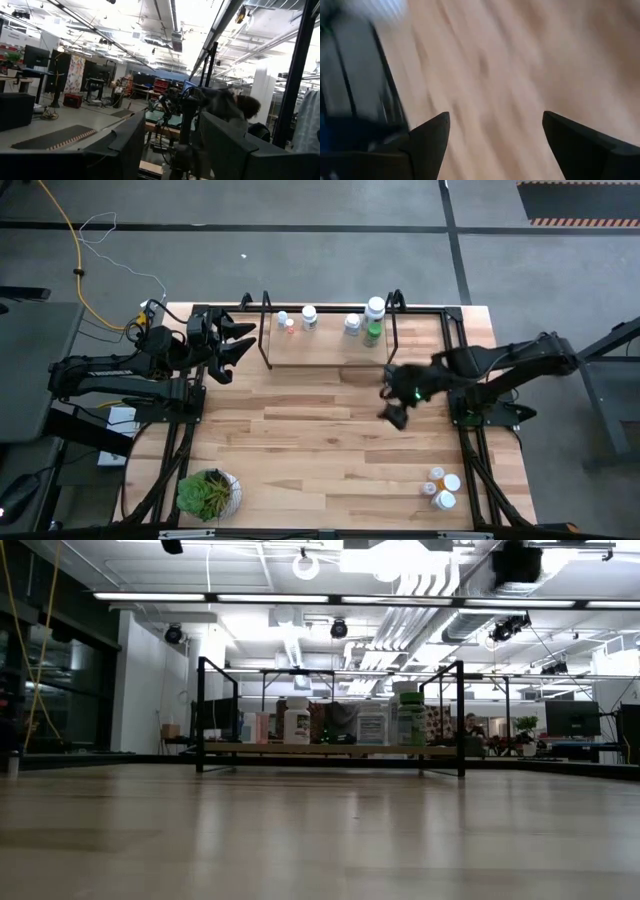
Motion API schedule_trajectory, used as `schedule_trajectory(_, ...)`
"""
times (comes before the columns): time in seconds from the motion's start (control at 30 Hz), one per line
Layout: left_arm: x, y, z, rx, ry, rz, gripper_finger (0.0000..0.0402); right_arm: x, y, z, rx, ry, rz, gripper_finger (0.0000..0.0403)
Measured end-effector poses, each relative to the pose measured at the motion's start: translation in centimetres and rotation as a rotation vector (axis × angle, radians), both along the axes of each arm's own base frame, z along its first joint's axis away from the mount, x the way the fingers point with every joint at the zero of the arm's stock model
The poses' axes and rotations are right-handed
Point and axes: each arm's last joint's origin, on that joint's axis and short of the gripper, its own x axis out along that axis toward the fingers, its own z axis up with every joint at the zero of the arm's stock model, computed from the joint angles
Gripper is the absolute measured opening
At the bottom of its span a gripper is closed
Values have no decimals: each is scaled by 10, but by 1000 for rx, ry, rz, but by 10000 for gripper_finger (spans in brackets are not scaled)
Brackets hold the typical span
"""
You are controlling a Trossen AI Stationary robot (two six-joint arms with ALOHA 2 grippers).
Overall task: Pick and place medicine bottles onto shelf by color
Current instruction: Put the transparent pill bottle on the shelf
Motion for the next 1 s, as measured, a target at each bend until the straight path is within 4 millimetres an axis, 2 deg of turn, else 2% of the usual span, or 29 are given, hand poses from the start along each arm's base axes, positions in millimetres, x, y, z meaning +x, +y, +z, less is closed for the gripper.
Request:
schedule_trajectory(0.2, 0, 0, 0, 0, 0, 1, 179, -30, 45, -32, 188, 476, -70, 309)
schedule_trajectory(0.33, 0, 0, 0, 0, 0, 1, 179, -48, 73, -58, 227, 660, -228, 309)
schedule_trajectory(0.43, 0, 0, 0, 0, 0, 2, 179, -56, 87, -78, 272, 702, -357, 309)
schedule_trajectory(0.6, 0, 0, 0, -1, 0, 2, 179, -62, 99, -104, 352, 721, -516, 309)
schedule_trajectory(1.0, 0, 0, 0, -2, -1, 4, 179, -75, 104, -127, 369, 778, -624, 307)
